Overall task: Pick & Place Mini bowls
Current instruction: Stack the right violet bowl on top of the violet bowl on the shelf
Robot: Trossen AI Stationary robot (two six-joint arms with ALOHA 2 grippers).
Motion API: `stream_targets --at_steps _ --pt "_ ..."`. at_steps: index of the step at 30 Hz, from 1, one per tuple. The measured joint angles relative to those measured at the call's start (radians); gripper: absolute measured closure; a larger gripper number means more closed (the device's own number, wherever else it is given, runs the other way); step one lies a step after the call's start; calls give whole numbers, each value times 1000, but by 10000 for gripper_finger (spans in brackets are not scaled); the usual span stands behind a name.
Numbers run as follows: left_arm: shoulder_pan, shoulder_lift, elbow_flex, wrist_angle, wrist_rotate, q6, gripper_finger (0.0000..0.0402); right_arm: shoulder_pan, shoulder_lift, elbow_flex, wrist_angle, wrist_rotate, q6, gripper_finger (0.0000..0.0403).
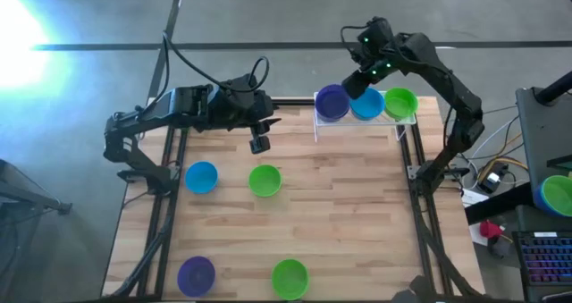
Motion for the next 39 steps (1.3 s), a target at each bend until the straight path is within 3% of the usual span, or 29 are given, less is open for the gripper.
stream_targets --at_steps 11,19,23,39 --pt "0 0 0 0 -3 -72 273 0 -26 -52 142 -12 -183 336" --pt "0 0 0 0 -3 -98 273 -1 -21 -140 164 -163 -304 376" --pt "0 0 0 0 -3 -109 273 0 -21 -167 189 -168 -311 393" --pt "0 0 0 0 -3 -115 273 -51 -21 -295 287 -157 -368 394"
